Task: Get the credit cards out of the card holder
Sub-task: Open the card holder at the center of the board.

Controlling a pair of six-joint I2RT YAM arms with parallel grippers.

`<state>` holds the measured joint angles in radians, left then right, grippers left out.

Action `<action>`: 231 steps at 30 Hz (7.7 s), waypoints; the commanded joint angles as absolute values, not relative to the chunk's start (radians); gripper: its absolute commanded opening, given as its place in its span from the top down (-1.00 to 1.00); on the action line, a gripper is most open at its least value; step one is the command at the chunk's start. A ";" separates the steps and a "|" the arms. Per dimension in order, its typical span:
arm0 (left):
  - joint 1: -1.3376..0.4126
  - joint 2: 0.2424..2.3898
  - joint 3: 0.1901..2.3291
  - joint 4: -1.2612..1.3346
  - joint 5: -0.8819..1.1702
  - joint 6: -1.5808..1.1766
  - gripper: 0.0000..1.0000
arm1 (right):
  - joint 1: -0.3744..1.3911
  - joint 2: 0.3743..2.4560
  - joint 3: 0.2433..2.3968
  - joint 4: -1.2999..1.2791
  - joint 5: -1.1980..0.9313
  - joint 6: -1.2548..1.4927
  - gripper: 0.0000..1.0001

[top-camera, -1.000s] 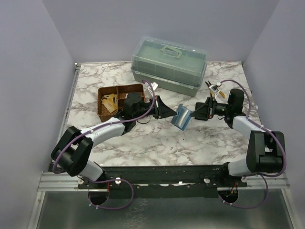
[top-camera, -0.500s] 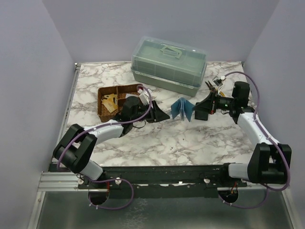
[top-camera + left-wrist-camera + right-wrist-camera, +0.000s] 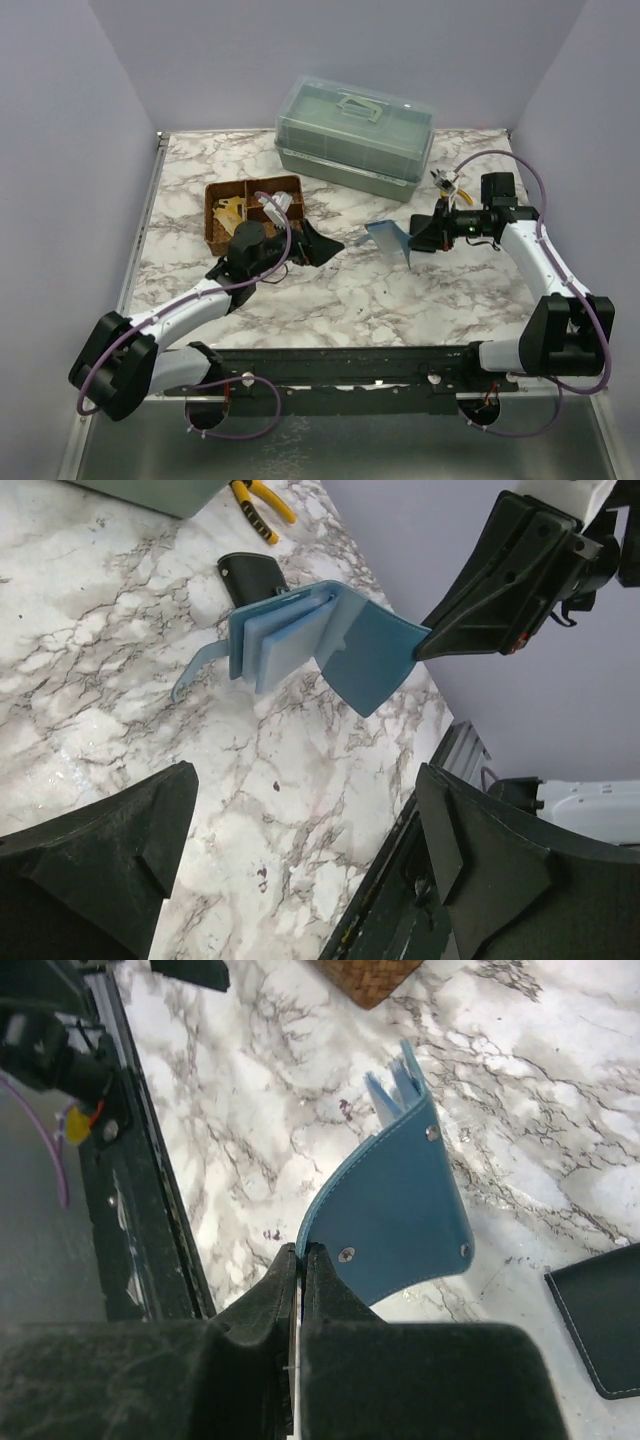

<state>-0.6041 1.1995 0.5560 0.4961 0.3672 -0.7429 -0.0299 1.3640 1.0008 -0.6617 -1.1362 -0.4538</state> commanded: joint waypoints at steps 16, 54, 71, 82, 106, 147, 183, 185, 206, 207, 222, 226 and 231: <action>-0.918 1.022 0.391 0.598 0.042 -0.452 -0.80 | -0.017 1.283 0.963 -0.734 -1.226 -0.767 0.99; -0.974 1.340 0.616 0.671 0.058 -0.673 -0.61 | -0.017 1.328 0.983 -0.778 -1.331 -0.740 0.99; -0.974 1.425 0.728 0.501 -0.055 -0.548 -0.73 | -0.017 1.340 0.986 -0.781 -1.341 -0.741 0.99; -0.973 1.428 0.752 0.566 0.162 -0.568 -0.54 | -0.017 1.349 0.985 -0.776 -1.342 -0.736 0.99; -0.894 1.633 0.888 0.768 0.434 -0.740 -0.72 | -0.017 1.362 0.978 -0.775 -1.355 -0.720 0.99; -0.772 1.199 0.679 0.362 0.289 -0.314 -0.97 | -0.005 1.390 1.012 -1.009 -1.393 -1.083 0.99; -0.758 1.192 0.676 0.278 0.347 -0.291 -0.72 | 0.000 1.465 1.011 -1.423 -1.568 -1.804 0.99; -0.758 1.197 0.681 0.281 0.360 -0.289 -0.62 | 0.000 1.466 1.010 -1.424 -1.568 -1.803 0.99; -0.824 1.305 0.742 0.294 0.298 -0.289 -0.33 | 0.000 1.489 1.025 -1.424 -1.577 -1.759 0.99; -0.831 1.305 0.743 0.296 0.289 -0.284 -0.32 | 0.000 1.490 1.025 -1.424 -1.577 -1.757 0.99; -0.839 1.341 0.775 0.307 0.277 -0.258 -0.36 | 0.038 1.480 1.025 -1.424 -1.562 -1.734 0.99; -0.839 1.309 0.754 0.318 0.311 -0.227 -0.48 | 0.039 1.473 1.032 -1.424 -1.560 -1.727 0.99; -0.836 1.296 0.742 0.309 0.287 -0.217 -0.42 | 0.040 1.463 1.036 -1.424 -1.564 -1.722 0.99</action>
